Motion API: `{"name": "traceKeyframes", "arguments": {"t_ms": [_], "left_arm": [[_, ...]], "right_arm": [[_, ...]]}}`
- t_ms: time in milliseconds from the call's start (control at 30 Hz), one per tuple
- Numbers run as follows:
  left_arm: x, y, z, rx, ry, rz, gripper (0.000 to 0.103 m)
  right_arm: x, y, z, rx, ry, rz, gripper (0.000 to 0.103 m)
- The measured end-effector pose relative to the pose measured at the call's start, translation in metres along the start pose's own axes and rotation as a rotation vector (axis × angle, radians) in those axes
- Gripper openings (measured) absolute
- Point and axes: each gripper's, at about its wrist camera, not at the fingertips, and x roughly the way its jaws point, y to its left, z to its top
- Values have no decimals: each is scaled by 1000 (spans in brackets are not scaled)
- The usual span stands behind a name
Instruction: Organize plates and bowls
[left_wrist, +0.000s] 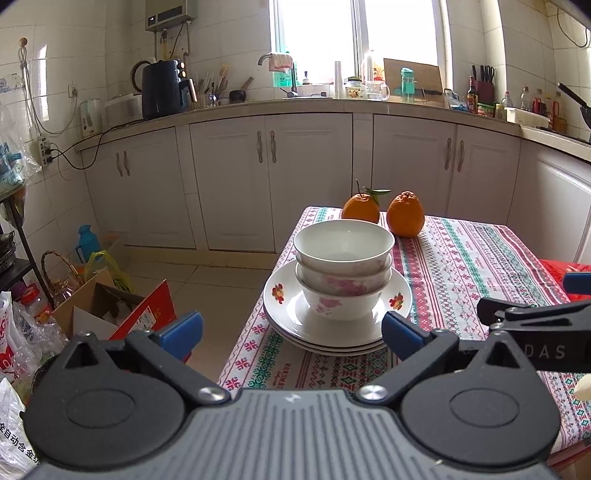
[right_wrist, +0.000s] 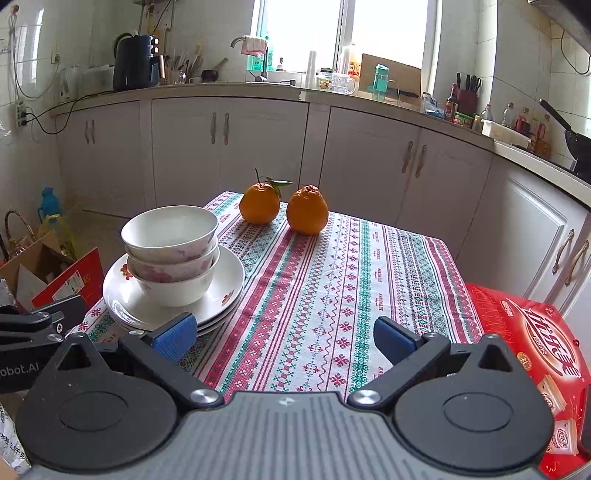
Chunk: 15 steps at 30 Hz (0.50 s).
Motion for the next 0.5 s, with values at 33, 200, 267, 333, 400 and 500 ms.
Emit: {"name": "traceKeyframes", "arguments": {"t_ms": [33,200,267,333,400,500], "left_arm": [[0,0,0,0,2,1,102],[0,0,0,-1,3,-3,102],[0,0,0,-1,4,-3,102],[0,0,0,-3,6,-6,102],[0,0,1,-4,7,-6,102],[0,0,1,-4,8,-7,102]], "right_arm": [[0,0,0,-1,0,-2,103],[0,-1,0,2,-1,-2,103],[-1,-1,0,0,-1,-4,103],[-1,-2,0,2,-2,-3,103],[-1,-2,0,3,-2,-3,103],[-1,-2,0,4,-2,-5,103]]}}
